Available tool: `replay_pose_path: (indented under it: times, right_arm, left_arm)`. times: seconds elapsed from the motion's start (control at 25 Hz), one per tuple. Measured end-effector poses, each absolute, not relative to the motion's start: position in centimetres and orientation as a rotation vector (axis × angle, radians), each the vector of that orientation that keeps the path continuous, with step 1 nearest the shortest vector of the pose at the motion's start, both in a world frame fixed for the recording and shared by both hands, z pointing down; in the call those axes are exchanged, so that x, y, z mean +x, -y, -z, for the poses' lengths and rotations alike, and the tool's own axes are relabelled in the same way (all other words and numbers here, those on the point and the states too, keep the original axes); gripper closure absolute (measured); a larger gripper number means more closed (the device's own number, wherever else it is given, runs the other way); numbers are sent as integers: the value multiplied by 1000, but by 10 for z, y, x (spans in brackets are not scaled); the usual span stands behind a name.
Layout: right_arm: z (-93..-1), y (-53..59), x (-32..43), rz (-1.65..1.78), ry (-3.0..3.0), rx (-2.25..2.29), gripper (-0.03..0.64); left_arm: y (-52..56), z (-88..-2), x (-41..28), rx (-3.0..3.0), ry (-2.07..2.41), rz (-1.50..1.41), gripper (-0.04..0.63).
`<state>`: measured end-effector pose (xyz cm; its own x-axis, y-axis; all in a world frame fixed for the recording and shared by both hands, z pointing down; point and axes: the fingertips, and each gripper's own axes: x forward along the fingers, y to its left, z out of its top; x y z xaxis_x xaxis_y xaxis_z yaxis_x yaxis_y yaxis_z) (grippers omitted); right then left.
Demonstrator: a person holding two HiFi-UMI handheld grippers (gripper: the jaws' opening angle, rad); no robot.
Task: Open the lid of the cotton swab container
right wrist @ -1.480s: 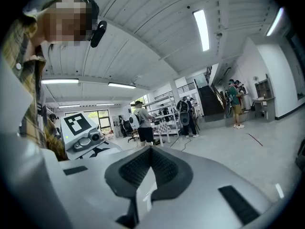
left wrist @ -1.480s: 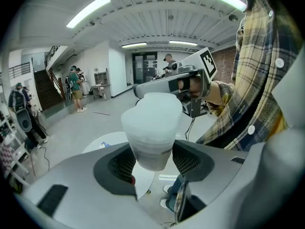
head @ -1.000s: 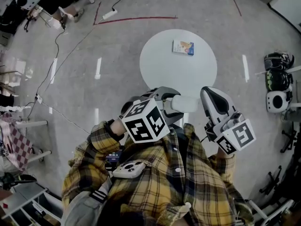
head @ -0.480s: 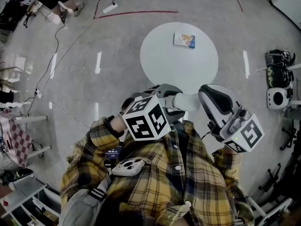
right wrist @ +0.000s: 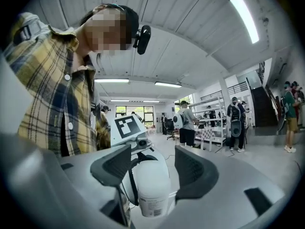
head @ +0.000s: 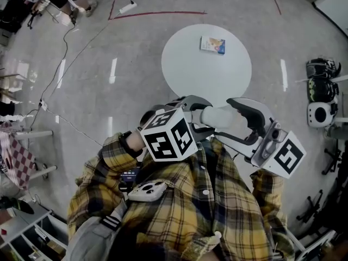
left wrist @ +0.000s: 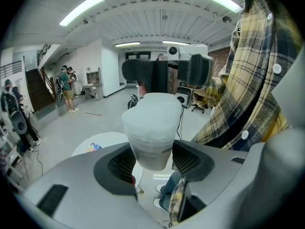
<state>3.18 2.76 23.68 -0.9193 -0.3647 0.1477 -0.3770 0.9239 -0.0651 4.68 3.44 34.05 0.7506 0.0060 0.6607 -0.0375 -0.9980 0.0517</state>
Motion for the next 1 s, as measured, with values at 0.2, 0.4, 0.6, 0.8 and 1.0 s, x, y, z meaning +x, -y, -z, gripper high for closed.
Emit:
replay_pose_path:
  times: [0.2,0.4,0.6,0.8,1.0]
  right_arm:
    - [-247,-33,27,-116,2903,485,336]
    - [-252,-35,24,-115,2904,446,336]
    - [-255,-38,23,-130,2901,453,337]
    - [-259,-37,17,-133,2905,463,361]
    - [-258,-35,22,-124,2931,466,385]
  left_arm:
    - [-40,-337,53,2888,5,-1084,342]
    - [-43,-330,59,2897,-7,-1070,342]
    - [-48,-325,63,2900,-21,-1067,342]
    - [-50,-327,59,2897,-40,-1072,343]
    - [-48,-327,64,2894,-47,-1080,344]
